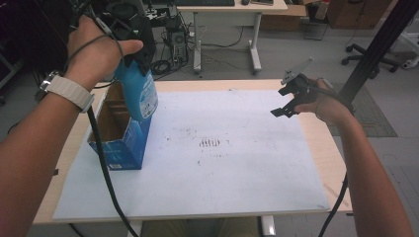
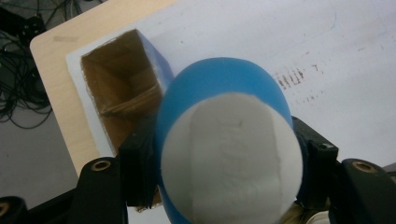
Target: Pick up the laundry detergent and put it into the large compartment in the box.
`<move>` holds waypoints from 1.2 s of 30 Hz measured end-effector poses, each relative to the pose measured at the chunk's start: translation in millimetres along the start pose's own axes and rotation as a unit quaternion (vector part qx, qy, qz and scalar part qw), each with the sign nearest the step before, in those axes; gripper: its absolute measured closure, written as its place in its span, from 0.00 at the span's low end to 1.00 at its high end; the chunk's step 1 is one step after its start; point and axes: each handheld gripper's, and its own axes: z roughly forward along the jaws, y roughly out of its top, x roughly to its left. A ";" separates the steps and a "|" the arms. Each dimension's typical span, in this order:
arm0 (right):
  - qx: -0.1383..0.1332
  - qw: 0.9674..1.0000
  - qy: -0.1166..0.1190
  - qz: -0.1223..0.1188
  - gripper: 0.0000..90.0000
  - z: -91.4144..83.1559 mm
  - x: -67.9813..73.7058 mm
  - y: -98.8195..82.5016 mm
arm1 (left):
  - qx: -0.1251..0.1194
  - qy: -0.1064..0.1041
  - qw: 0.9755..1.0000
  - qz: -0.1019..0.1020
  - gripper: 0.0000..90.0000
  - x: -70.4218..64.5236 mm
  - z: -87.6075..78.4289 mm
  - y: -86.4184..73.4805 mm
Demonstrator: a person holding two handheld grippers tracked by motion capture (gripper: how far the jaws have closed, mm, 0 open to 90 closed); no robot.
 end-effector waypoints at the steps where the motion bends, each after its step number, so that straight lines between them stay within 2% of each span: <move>1: 0.001 1.000 0.000 -0.001 0.13 0.1 0.0 0.3 | 0.000 0.000 1.000 -0.004 0.42 1.9 -0.5 -0.2; 4: 0.000 1.000 0.000 -0.001 0.13 0.1 0.0 1.2 | 0.003 0.004 1.000 -0.009 0.42 7.4 -1.7 -1.2; 7: 0.001 1.000 0.000 -0.002 0.13 0.4 -0.4 1.4 | 0.002 0.003 1.000 -0.024 0.42 14.4 -2.4 -2.4; 12: -0.001 1.000 0.001 -0.003 0.13 1.4 -1.2 1.9 | 0.006 0.015 0.999 -0.034 0.42 22.9 -3.6 -4.0; 21: 0.001 1.000 0.003 -0.003 0.13 4.5 -1.5 2.8 | 0.008 0.025 0.998 -0.065 0.42 37.4 -3.2 -5.6; 28: -0.001 1.000 0.002 -0.002 0.13 4.2 -2.4 2.0 | 0.011 0.029 0.996 -0.082 0.42 48.3 -0.7 -8.1; 36: 0.001 1.000 0.004 -0.002 0.13 8.2 -2.0 2.7 | 0.012 0.038 0.995 -0.091 0.42 57.6 5.6 -10.4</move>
